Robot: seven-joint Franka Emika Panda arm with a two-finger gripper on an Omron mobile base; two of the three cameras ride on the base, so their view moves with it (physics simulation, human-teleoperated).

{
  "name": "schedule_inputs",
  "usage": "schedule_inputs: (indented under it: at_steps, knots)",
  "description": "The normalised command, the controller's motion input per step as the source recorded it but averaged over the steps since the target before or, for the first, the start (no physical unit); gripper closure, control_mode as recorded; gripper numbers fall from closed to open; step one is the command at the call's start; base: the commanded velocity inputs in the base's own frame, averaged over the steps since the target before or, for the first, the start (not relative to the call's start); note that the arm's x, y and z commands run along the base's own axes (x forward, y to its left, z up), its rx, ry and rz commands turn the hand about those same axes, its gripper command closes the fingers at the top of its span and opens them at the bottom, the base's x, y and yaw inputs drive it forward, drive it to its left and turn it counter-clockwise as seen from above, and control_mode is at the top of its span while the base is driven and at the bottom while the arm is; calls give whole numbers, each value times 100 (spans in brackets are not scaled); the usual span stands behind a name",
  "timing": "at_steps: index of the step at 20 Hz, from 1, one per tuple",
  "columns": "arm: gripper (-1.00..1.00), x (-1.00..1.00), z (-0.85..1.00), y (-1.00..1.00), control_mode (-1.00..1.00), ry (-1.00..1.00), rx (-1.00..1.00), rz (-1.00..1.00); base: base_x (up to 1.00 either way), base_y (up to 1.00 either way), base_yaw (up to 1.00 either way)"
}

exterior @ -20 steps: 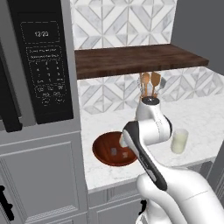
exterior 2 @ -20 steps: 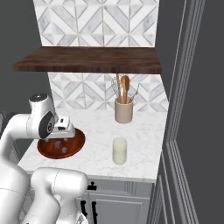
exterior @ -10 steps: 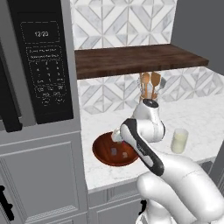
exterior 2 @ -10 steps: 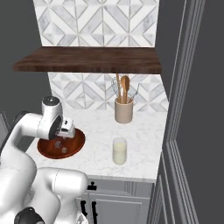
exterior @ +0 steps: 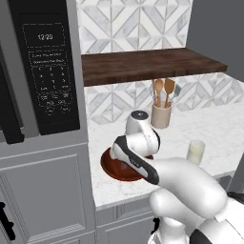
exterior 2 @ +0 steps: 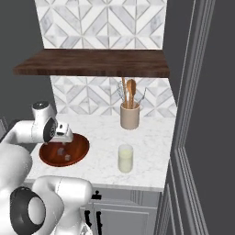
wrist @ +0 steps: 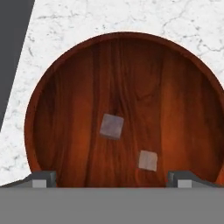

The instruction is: Grab a lemon wedge from the fridge and one ice cube from the ice bowl, and put them in the glass of lemonade.

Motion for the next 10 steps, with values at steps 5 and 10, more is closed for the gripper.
schedule_inputs:
  at_steps: [5, 10]
  knots:
    - [-100, 14, -33, 0, -100, 9, -7, 2, 0, 0, 0]
    - [-100, 15, -30, 0, -100, 6, -3, 0, 0, 0, 0]
